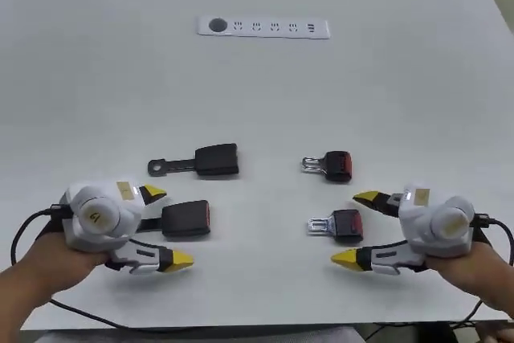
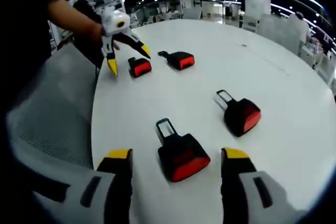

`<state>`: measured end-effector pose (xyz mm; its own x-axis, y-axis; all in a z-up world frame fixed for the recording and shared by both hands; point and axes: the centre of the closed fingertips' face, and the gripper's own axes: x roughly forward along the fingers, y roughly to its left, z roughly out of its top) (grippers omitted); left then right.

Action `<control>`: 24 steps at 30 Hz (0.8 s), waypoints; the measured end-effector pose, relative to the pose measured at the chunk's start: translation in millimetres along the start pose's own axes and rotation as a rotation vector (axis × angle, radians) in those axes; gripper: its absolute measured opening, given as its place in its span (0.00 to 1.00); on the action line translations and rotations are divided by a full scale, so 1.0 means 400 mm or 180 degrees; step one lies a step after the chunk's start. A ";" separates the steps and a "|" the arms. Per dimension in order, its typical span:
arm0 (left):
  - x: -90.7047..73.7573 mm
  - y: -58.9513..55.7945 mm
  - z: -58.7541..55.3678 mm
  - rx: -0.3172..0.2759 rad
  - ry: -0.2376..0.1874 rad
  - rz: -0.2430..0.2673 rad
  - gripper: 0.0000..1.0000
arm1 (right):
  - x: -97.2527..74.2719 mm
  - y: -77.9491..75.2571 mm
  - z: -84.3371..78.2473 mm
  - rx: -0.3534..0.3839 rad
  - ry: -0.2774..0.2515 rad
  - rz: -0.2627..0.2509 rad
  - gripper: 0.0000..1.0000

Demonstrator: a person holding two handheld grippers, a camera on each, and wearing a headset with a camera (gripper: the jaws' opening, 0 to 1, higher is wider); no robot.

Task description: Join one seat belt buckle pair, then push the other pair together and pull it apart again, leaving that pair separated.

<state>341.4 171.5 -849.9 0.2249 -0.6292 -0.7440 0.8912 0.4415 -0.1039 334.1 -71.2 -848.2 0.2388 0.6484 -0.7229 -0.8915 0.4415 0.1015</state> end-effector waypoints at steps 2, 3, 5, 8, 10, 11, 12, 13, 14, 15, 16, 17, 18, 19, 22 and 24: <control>0.007 0.004 -0.006 0.0138 0.0094 -0.0022 0.72 | 0.001 -0.004 -0.003 -0.0034 0.0019 0.0012 0.70; 0.009 0.005 -0.008 0.0197 0.0124 -0.0034 0.70 | 0.002 -0.006 -0.006 -0.0049 0.0038 0.0023 0.70; 0.013 0.007 -0.019 0.0340 0.0250 -0.0048 0.64 | 0.004 -0.007 -0.013 -0.0084 0.0093 0.0066 0.67; 0.016 0.009 -0.015 0.0622 0.0307 -0.0092 0.59 | 0.002 -0.010 -0.040 -0.0321 0.0330 0.0103 0.59; 0.015 0.014 -0.015 0.0591 0.0298 -0.0096 0.57 | 0.008 -0.018 -0.032 -0.0317 0.0250 0.0119 0.59; 0.016 0.013 -0.014 0.0637 0.0290 -0.0133 0.55 | 0.007 -0.015 -0.031 -0.0282 0.0245 0.0139 0.59; 0.015 0.010 -0.014 0.0705 0.0299 -0.0188 0.52 | 0.009 -0.015 -0.033 -0.0309 0.0256 0.0153 0.59; 0.015 0.009 -0.014 0.0736 0.0312 -0.0205 0.48 | 0.007 -0.016 -0.034 -0.0372 0.0276 0.0161 0.58; 0.014 0.008 -0.014 0.0754 0.0318 -0.0220 0.45 | 0.008 -0.017 -0.036 -0.0416 0.0289 0.0170 0.58; 0.015 0.009 -0.014 0.0762 0.0322 -0.0229 0.43 | 0.006 -0.015 -0.035 -0.0440 0.0295 0.0186 0.57; 0.015 0.011 -0.013 0.0767 0.0323 -0.0235 0.42 | 0.006 -0.018 -0.035 -0.0446 0.0301 0.0195 0.56; 0.015 0.013 -0.013 0.0779 0.0323 -0.0248 0.40 | 0.004 -0.019 -0.034 -0.0457 0.0308 0.0204 0.54; 0.015 0.014 -0.012 0.0789 0.0327 -0.0258 0.39 | 0.004 -0.022 -0.035 -0.0467 0.0314 0.0208 0.52; 0.015 0.015 -0.012 0.0811 0.0333 -0.0268 0.38 | 0.001 -0.024 -0.036 -0.0470 0.0321 0.0216 0.49; 0.015 0.019 -0.011 0.0876 0.0363 -0.0311 0.35 | 0.000 -0.033 -0.041 -0.0511 0.0324 0.0239 0.45; 0.016 0.018 -0.011 0.0929 0.0407 -0.0342 0.34 | -0.001 -0.035 -0.039 -0.0498 0.0321 0.0262 0.41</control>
<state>347.7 173.5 -858.2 0.0887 -0.5688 -0.8177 0.9865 0.1634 -0.0066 340.4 -87.5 -859.9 0.1297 0.6095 -0.7821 -0.9573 0.2826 0.0615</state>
